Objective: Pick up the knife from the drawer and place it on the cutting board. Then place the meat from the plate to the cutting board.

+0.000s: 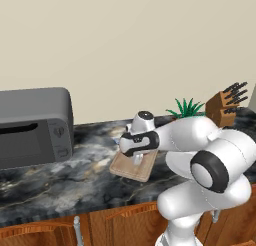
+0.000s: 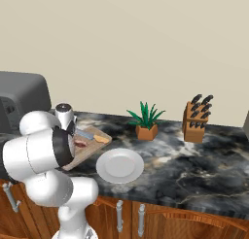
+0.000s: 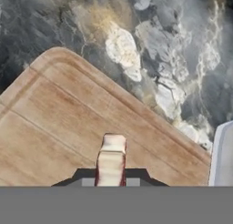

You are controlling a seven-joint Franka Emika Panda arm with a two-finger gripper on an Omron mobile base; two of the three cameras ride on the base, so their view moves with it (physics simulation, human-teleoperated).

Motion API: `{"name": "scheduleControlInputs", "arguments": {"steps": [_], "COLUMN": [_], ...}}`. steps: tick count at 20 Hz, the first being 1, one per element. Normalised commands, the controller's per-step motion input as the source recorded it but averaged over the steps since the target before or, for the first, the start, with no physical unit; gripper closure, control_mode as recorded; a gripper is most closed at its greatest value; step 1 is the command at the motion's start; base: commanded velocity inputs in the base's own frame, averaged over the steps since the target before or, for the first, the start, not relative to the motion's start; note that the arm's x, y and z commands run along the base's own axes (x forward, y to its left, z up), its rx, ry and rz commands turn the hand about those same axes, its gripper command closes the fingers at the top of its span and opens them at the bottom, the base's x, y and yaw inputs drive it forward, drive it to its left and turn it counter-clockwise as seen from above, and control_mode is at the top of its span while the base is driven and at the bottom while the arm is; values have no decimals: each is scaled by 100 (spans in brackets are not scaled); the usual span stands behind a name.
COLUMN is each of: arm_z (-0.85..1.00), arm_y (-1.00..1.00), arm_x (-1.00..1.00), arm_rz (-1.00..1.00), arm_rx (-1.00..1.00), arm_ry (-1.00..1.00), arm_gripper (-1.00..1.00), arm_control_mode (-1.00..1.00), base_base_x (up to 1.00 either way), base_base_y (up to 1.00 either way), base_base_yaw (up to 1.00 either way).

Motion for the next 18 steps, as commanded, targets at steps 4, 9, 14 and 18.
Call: {"name": "scheduleControlInputs", "arguments": {"steps": [4, 9, 14, 18], "arm_z": [-25, -37, -39, -1], "arm_y": [13, 6, 4, 0], "arm_x": [11, 6, 6, -13], "arm_rz": [2, 3, 3, 3], "arm_rx": [0, 0, 0, 0], "arm_ry": [2, 0, 0, -3], "arm_gripper": [100, 100, -100, -100], "arm_control_mode": [-100, -100, -100, -100], "base_base_x": [0, 0, 0, 0], "base_base_y": [0, 0, 0, 0], "base_base_yaw": [0, 0, 0, 0]}}
